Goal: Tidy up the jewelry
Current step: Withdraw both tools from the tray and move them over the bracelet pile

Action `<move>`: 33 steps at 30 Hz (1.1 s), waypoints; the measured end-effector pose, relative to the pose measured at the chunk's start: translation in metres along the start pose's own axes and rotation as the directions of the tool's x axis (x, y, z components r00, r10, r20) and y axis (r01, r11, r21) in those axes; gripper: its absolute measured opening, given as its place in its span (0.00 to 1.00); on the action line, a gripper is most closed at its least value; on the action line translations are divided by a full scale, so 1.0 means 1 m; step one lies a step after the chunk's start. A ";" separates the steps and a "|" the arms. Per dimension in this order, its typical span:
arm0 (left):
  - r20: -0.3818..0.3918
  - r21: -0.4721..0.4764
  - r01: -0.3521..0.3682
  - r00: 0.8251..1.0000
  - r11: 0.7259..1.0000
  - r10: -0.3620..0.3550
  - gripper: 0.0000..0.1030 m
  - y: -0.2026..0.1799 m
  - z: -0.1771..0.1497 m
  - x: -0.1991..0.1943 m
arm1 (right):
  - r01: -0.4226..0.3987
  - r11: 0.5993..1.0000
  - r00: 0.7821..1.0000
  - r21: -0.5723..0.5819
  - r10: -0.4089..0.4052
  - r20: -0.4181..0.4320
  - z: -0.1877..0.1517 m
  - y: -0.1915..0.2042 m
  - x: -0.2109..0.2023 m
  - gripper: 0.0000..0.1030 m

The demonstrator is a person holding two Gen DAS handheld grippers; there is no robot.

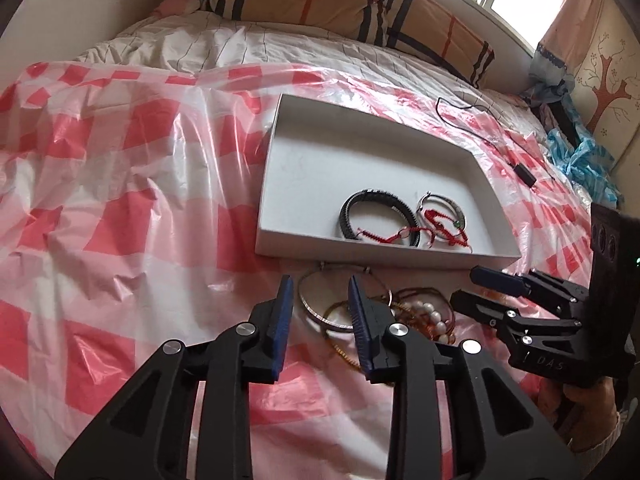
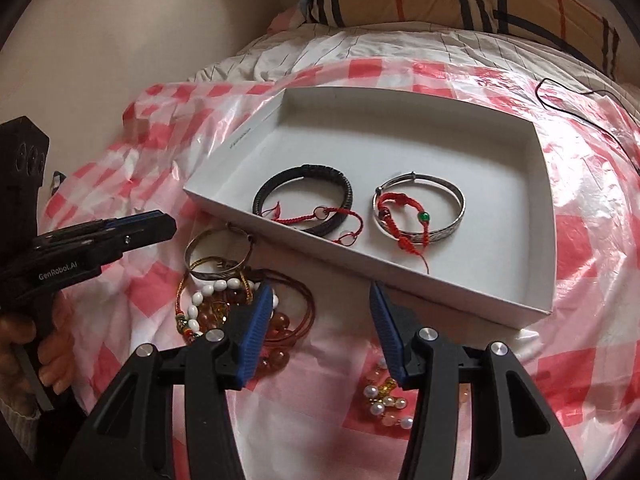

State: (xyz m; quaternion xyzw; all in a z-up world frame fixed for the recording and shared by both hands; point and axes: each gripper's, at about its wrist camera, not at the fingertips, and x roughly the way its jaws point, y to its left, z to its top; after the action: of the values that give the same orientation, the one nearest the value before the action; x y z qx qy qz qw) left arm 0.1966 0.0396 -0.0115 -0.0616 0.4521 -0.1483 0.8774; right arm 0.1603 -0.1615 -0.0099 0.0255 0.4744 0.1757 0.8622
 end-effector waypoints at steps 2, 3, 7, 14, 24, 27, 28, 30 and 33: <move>-0.021 0.019 0.000 1.000 1.000 0.001 0.27 0.001 -0.005 0.003 | 0.040 0.999 0.999 -0.016 -0.040 0.006 -0.001 0.005 0.002 0.48; -0.030 0.033 -0.003 1.000 0.999 0.004 0.28 -0.001 -0.007 0.004 | 0.055 0.998 0.998 -0.019 -0.055 0.006 -0.001 0.005 0.004 0.48; -0.034 0.080 -0.031 0.999 0.996 0.034 0.37 -0.014 -0.011 0.009 | 0.143 0.989 0.989 -0.047 -0.144 -0.021 -0.003 0.004 0.016 0.49; -0.031 0.058 -0.090 0.995 0.994 0.092 0.48 -0.017 -0.008 0.030 | 0.248 0.957 0.964 -0.150 -0.259 -0.058 -0.006 0.014 0.028 0.57; -0.013 0.059 -0.127 0.992 0.990 0.128 0.54 -0.006 -0.011 0.015 | 0.225 0.911 0.933 -0.346 -0.304 -0.192 -0.033 0.025 0.003 0.58; -0.025 0.142 -0.101 0.994 0.985 0.105 0.54 -0.020 -0.016 0.011 | 0.183 0.933 0.948 -0.311 -0.251 -0.194 -0.036 0.018 -0.001 0.60; -0.030 0.166 -0.113 0.992 0.980 0.119 0.54 -0.025 -0.019 0.012 | 0.179 0.936 0.951 -0.304 -0.243 -0.189 -0.036 0.016 -0.001 0.63; -0.050 0.188 -0.133 0.988 0.973 0.144 0.54 -0.031 -0.022 0.020 | 0.179 0.937 0.953 -0.300 -0.241 -0.184 -0.037 0.014 0.000 0.64; -0.074 0.165 -0.122 0.988 0.979 0.136 0.54 -0.029 -0.023 0.028 | 0.169 0.931 0.954 -0.324 -0.238 -0.184 -0.038 0.019 -0.001 0.64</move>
State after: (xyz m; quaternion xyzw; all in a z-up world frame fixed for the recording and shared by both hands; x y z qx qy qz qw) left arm 0.1877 0.0039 -0.0399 0.0449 0.4788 -0.1294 0.8672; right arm 0.1227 -0.1485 -0.0255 -0.1768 0.5343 0.1576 0.8114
